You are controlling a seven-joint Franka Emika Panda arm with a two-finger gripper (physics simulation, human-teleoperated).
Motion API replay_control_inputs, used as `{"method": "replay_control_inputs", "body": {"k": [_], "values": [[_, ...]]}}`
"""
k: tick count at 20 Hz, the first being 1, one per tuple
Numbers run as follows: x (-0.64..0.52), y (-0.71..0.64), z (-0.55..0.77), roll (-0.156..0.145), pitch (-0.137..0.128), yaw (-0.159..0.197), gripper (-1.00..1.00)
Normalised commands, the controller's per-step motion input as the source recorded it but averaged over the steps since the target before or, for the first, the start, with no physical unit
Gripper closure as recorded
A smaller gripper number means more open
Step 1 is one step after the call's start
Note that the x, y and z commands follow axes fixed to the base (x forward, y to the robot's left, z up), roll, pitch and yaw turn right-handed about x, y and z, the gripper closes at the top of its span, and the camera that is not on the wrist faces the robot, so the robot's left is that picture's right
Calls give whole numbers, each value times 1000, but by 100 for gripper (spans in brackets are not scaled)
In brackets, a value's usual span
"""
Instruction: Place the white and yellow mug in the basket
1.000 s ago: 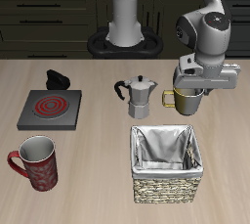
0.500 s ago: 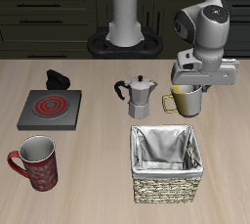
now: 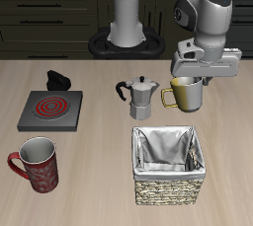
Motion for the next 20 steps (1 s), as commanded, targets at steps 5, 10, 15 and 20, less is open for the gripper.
{"method": "replay_control_inputs", "body": {"k": [5, 10, 15, 20], "values": [[68, -131, 283, -22, -42, 9, 100], [48, -104, 344, -11, -48, 18, 100], [86, -144, 412, 18, 5, -30, 100], [36, -142, 452, -5, -44, -24, 100]]}}
